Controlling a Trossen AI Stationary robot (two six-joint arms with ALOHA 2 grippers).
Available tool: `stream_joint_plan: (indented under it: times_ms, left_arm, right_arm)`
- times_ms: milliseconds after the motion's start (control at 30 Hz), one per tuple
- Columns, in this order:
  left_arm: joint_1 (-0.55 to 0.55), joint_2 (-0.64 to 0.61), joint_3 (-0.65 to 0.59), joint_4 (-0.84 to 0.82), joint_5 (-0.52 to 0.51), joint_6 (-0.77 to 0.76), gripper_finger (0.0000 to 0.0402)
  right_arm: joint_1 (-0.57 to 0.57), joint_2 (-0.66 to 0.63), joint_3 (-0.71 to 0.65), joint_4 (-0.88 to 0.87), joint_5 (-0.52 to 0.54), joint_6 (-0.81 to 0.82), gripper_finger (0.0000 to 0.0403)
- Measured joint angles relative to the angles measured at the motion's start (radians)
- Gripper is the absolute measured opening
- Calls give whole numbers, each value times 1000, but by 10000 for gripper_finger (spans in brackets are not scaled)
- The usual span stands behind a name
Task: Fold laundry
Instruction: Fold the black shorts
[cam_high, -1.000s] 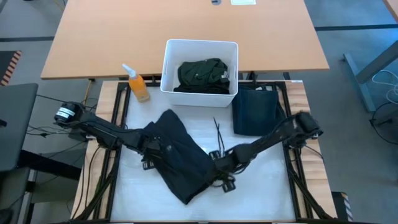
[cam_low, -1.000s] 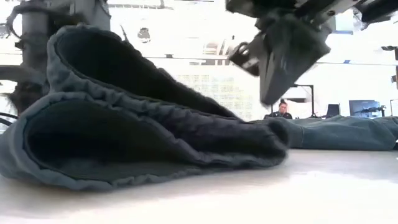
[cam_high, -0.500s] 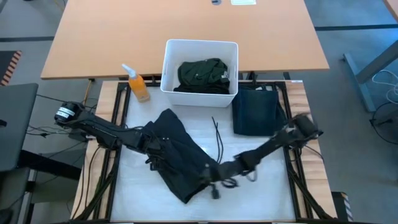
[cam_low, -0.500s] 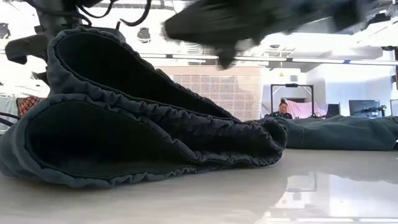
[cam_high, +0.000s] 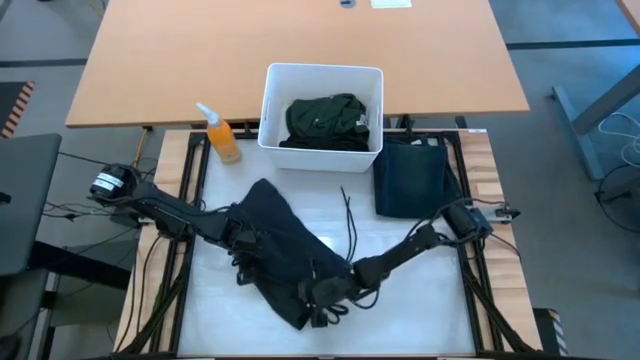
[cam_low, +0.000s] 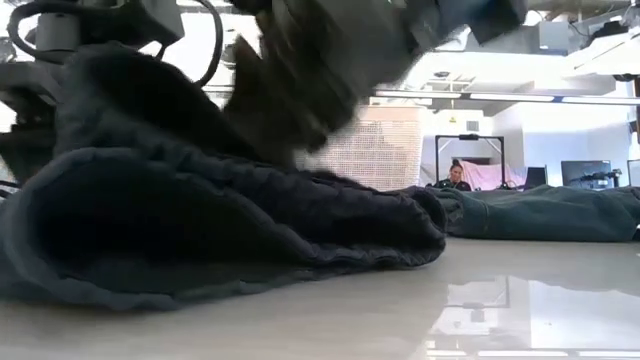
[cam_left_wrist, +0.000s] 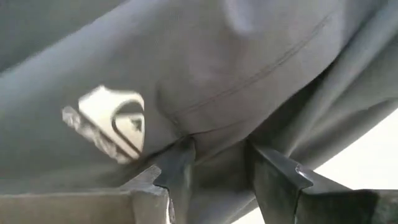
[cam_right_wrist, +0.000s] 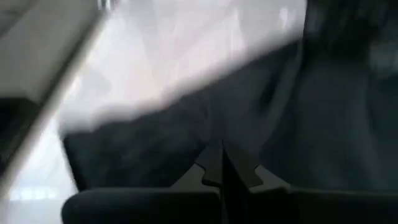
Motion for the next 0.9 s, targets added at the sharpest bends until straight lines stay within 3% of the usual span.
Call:
stream_joint_plan:
  times_ms: [267, 467, 533, 667, 733, 833, 900]
  left_arm:
    - [-9, -15, -10, -79, 124, -39, 137]
    - [-9, -103, -12, -78, 381, -53, 137]
    - [-11, -155, -5, -69, 414, -43, 137]
    - [-9, -313, 1, -66, 294, 27, 137]
    - [-7, -404, 1, -67, 147, 91, 137]
    - [-1, -507, -13, -70, -176, 120, 136]
    - [30, -531, -43, -85, -232, 127, 130]
  right_arm:
    - [-3, 3, 0, -225, -84, 30, 19]
    - [-32, -86, -4, -434, -112, -35, 19]
    - [-46, -121, -24, -448, -119, -42, 19]
    - [-55, -210, -100, -449, -136, -49, 19]
    - [-48, -269, -152, -441, -136, -35, 19]
    - [-44, -364, -242, -343, -102, 26, 19]
    - [-46, -401, -297, -182, -91, 50, 19]
